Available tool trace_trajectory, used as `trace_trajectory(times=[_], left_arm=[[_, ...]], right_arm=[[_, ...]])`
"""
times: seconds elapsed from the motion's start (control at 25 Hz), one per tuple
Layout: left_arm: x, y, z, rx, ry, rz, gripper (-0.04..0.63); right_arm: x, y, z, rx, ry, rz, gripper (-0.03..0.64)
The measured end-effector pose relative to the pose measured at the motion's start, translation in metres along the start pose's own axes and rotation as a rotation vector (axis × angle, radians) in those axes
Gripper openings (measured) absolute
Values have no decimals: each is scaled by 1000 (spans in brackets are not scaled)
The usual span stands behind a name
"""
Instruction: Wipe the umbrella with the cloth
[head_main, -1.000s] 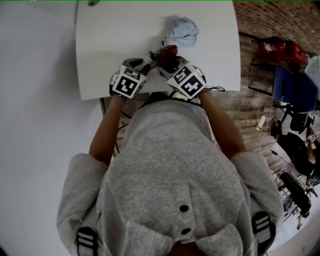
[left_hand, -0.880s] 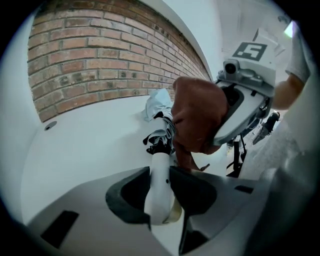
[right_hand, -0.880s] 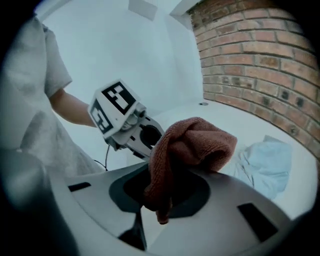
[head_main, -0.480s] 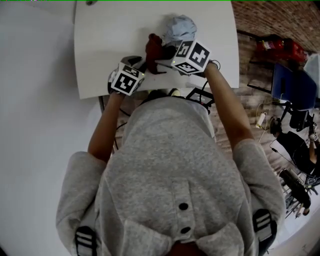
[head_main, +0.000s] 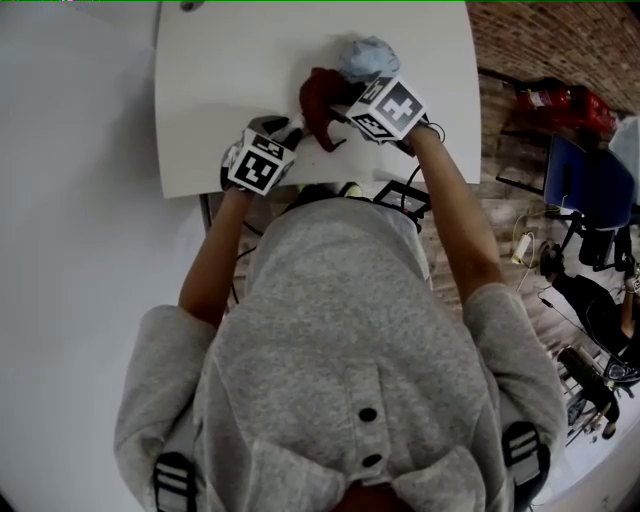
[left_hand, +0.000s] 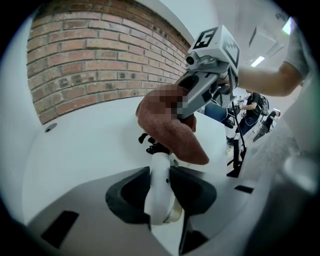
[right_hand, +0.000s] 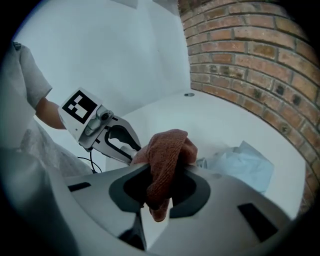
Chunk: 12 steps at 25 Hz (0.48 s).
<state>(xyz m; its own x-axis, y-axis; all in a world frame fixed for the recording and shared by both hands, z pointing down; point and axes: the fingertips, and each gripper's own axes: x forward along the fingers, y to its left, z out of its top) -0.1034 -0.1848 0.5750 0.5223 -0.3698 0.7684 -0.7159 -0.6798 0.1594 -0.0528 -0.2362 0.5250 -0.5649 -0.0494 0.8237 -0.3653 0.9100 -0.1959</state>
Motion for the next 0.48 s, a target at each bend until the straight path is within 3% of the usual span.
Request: trace_trajectory(times=[0.48], left_arm=[[4, -1, -2, 75, 27, 8, 134]], right_arm=[[-24, -34, -15, 58, 34, -190, 78]])
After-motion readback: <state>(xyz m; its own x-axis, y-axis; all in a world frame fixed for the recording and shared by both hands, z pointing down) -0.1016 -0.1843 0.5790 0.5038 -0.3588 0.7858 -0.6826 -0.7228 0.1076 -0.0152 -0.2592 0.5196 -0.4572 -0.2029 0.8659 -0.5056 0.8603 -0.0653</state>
